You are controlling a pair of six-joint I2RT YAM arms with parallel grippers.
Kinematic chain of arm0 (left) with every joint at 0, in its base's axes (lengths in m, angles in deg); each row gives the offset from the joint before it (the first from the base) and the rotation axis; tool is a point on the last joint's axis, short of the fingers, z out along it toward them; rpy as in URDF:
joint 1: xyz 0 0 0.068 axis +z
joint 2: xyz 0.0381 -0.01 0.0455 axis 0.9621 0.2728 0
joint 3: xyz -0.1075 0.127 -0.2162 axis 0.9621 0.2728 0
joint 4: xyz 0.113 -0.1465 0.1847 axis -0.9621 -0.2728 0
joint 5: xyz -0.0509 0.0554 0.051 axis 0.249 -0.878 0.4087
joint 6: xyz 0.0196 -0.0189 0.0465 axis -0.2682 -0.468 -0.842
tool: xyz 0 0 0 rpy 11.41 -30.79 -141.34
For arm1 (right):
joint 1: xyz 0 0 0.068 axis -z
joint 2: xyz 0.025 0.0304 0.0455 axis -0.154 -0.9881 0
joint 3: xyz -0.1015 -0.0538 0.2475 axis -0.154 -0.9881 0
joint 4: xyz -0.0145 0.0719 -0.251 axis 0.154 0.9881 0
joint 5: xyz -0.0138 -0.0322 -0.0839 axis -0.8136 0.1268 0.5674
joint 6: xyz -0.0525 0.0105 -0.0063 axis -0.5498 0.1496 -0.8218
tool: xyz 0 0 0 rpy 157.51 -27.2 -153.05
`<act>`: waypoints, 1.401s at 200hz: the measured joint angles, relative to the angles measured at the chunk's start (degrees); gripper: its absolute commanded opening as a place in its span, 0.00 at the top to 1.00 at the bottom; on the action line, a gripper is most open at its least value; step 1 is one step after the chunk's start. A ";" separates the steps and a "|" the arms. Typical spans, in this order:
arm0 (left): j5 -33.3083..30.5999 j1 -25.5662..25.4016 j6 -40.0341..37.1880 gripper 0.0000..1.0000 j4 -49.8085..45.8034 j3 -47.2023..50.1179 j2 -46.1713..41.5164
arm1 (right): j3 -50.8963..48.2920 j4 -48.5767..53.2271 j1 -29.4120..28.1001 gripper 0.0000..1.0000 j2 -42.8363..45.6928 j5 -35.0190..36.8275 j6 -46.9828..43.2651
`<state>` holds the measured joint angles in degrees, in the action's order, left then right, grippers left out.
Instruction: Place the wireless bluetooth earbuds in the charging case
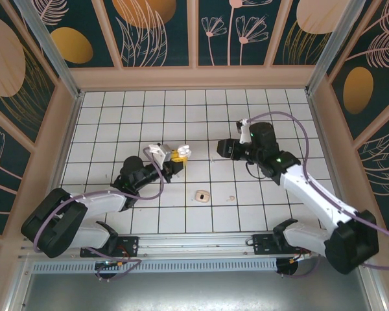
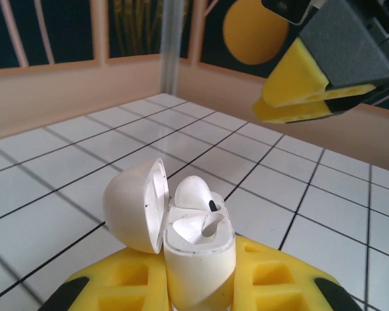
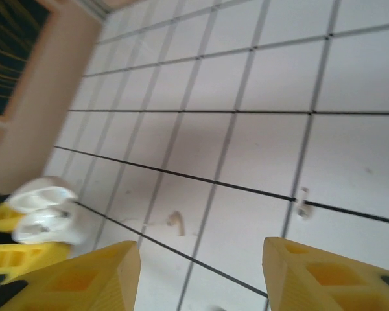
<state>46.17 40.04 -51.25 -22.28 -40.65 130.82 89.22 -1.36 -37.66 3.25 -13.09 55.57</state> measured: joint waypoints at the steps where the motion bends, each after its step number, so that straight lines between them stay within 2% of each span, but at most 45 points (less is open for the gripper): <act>1: 0.00 0.20 0.09 0.87 0.00 0.09 -0.02 | 0.15 0.17 0.02 0.48 -0.22 0.09 -0.02; 65: 0.02 3.02 4.46 0.87 0.04 2.27 -0.44 | 13.35 14.45 0.11 0.51 -22.08 4.63 -3.21; 147: 0.00 3.02 5.75 0.87 0.33 2.84 -0.92 | 24.22 18.32 0.09 0.58 -37.83 4.61 -8.37; 212: -0.02 3.02 5.81 0.87 0.35 2.86 -1.40 | 29.44 18.78 0.04 0.60 -46.03 2.27 -10.38; 280: -0.22 3.02 5.81 0.87 -0.24 2.86 -2.62 | 29.83 19.39 -0.90 0.63 -49.09 0.02 -10.80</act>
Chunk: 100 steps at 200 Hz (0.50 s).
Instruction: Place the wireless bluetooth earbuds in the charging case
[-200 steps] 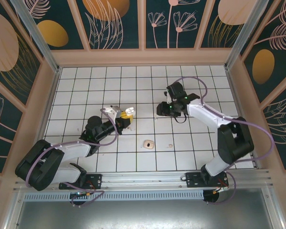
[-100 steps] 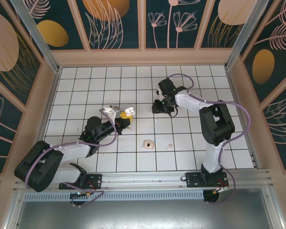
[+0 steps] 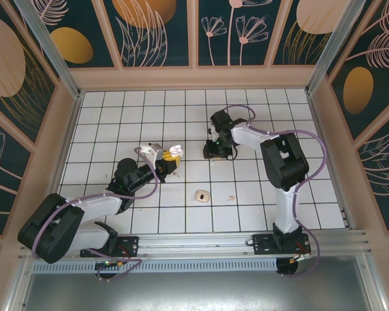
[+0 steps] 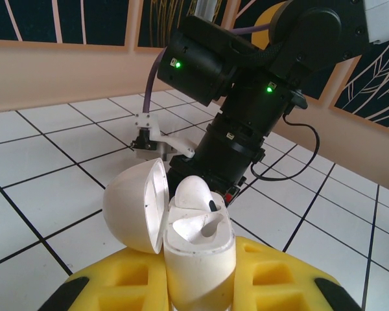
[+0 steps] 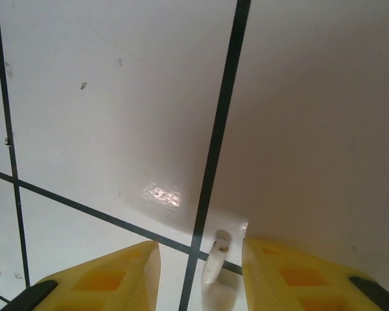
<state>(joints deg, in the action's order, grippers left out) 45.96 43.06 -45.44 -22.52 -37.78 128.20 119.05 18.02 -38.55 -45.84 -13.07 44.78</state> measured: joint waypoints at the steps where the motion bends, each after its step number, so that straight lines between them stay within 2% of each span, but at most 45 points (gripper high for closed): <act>1: 0.00 0.00 0.00 0.87 0.00 0.00 0.00 | 0.00 0.00 -0.04 0.63 0.00 -0.04 -0.02; 100: 0.04 0.00 -0.02 0.87 -1.90 -0.07 0.00 | 0.66 0.26 -1.51 0.68 -1.09 -2.75 -3.13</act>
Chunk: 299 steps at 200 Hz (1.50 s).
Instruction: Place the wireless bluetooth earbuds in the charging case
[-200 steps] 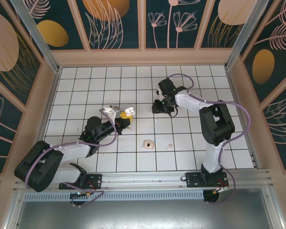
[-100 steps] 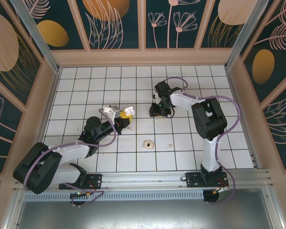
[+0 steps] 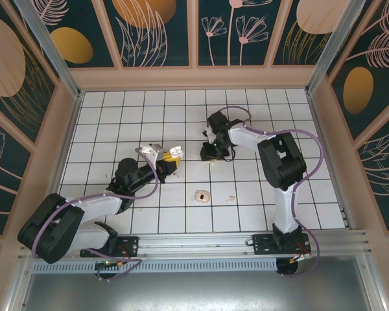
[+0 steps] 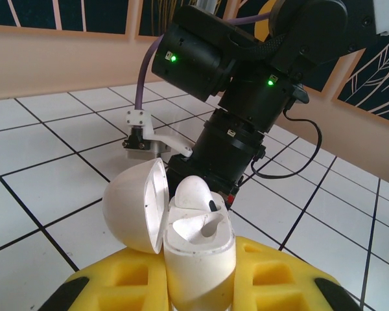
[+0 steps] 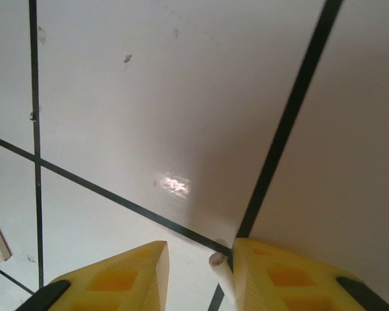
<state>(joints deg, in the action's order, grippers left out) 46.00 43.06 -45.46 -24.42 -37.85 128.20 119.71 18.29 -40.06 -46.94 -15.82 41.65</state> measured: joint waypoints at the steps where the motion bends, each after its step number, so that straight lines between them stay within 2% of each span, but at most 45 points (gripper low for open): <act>1: 0.00 0.00 0.00 0.87 -0.02 -0.02 0.00 | 0.00 0.02 -0.07 0.68 0.00 -0.04 -0.07; 71: 0.00 0.00 -0.02 0.87 -1.44 -0.44 -0.85 | 0.37 1.31 -1.79 0.70 0.00 -2.75 -2.93; 110: 0.02 0.00 -0.02 0.88 -2.78 -1.09 -0.98 | 0.66 1.77 -2.12 0.68 0.15 -2.51 -3.26; 188: -1.49 0.00 -0.04 0.88 -6.27 -1.40 -4.85 | -4.15 1.66 -0.83 0.63 12.46 0.46 5.84; 260: -1.53 0.00 0.02 0.88 -6.78 -1.38 -4.87 | -9.09 2.58 1.03 0.61 13.44 3.56 11.15; 299: -1.51 0.00 0.24 0.88 -6.91 -1.38 -4.81 | -9.46 2.69 1.86 0.56 13.42 4.66 12.04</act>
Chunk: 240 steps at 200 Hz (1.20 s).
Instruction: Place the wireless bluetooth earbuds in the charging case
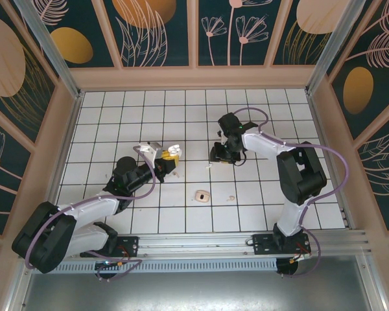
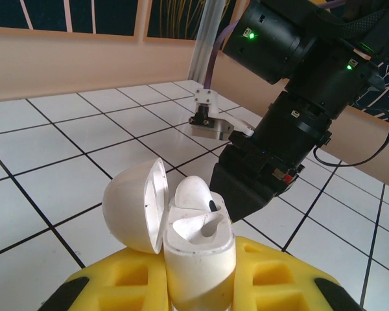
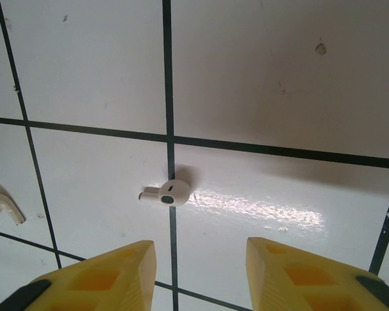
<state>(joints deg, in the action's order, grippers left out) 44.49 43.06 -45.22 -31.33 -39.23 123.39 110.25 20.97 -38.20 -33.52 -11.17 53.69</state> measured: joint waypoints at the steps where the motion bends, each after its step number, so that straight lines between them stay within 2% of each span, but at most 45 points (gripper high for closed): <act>1: 0.00 0.00 0.02 0.88 0.00 0.00 0.00 | 0.00 0.00 0.00 0.56 0.00 0.00 0.09; 119: -0.02 0.00 1.05 0.88 0.00 0.00 0.00 | 0.33 -0.98 0.00 0.56 -3.96 -0.31 1.29; 183: -0.04 0.00 1.31 0.88 0.02 0.00 0.00 | 2.19 -3.02 -1.29 0.63 -6.71 -2.91 2.10; 240: -0.04 0.00 1.29 0.88 0.00 0.00 0.00 | 5.01 -4.09 -3.37 0.63 -9.97 -4.17 2.32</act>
<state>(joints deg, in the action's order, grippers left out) 44.45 43.06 -43.93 -31.33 -39.23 123.39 115.25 16.89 -41.57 -43.48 -15.34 56.01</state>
